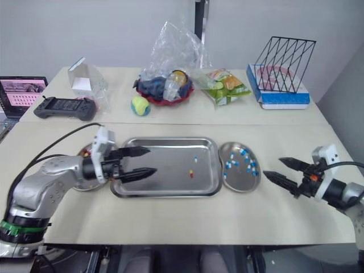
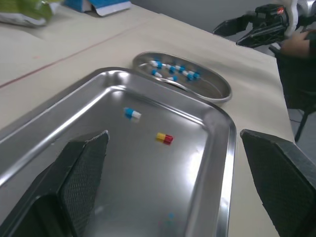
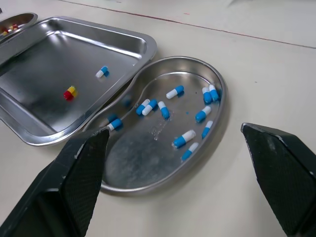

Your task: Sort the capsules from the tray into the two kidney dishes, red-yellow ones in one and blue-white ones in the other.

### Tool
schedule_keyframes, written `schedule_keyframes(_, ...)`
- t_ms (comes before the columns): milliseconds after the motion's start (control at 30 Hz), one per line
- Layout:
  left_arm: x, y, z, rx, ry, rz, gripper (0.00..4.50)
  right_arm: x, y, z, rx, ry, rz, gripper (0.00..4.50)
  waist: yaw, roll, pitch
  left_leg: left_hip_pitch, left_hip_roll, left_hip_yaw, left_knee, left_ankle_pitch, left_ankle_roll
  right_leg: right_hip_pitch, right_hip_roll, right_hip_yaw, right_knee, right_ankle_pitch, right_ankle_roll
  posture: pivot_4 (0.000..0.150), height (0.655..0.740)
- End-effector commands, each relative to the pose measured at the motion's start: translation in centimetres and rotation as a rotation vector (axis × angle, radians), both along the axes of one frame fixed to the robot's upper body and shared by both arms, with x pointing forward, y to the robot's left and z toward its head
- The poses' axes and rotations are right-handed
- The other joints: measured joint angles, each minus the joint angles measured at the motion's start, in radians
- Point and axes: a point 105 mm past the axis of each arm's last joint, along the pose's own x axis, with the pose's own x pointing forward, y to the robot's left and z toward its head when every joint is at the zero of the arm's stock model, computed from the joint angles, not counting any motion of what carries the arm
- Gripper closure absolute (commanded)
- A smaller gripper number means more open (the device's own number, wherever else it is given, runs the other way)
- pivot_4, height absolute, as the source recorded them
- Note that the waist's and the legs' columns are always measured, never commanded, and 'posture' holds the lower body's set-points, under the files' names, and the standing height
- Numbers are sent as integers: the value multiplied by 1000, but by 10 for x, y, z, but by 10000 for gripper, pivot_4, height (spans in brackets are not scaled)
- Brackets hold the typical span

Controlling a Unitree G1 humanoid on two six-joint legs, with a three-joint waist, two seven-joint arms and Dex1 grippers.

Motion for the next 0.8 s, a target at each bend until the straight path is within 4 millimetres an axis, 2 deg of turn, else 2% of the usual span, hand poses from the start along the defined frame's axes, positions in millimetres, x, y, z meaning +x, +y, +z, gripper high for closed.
schedule_keyframes(33, 8, -13, -4, 49, -9, -14, 0, -8, -3, 15, -26, -53, -23, 213, 1, 0, 0, 0, 0, 0, 0, 0, 0, 0, 0, 0, 0, 0, 0, 1500, 7174)
schedule_keyframes(133, 10, -30, -9, 47, 25, -81, 0, -15, -5, 16, -40, -62, -54, 213, 3, 0, 0, 0, -1, 0, 0, 0, 0, 1, 0, 0, 0, 0, 0, 1500, 7174)
schedule_keyframes(267, 24, -56, -11, 74, -14, -135, 0, -25, 1, 14, -29, -56, -64, 213, 18, 0, 0, 0, -1, -1, 1, 0, 0, 1, 0, 0, -1, 0, 0, 1500, 7174)
schedule_keyframes(400, 29, -61, -12, 146, -66, -258, 0, -25, 2, 15, -34, -66, -83, 213, 17, 0, 0, 0, -1, -1, 1, 0, 0, 1, 0, 1, -1, 0, 0, 1500, 7174)
schedule_keyframes(567, 32, -71, -24, 273, -158, -445, 0, -24, 2, 14, -35, -74, -102, 213, 23, 1, 0, 0, -2, -1, 1, 0, 0, 2, 0, 1, -2, 0, 0, 1500, 7174)
schedule_keyframes(800, 51, -90, -32, 300, -192, -480, 0, -27, 7, 10, -16, -69, -108, 213, 27, 1, 0, -4, -3, -3, 2, 0, 0, 2, 1, 1, -5, 1, 1, 1500, 7174)
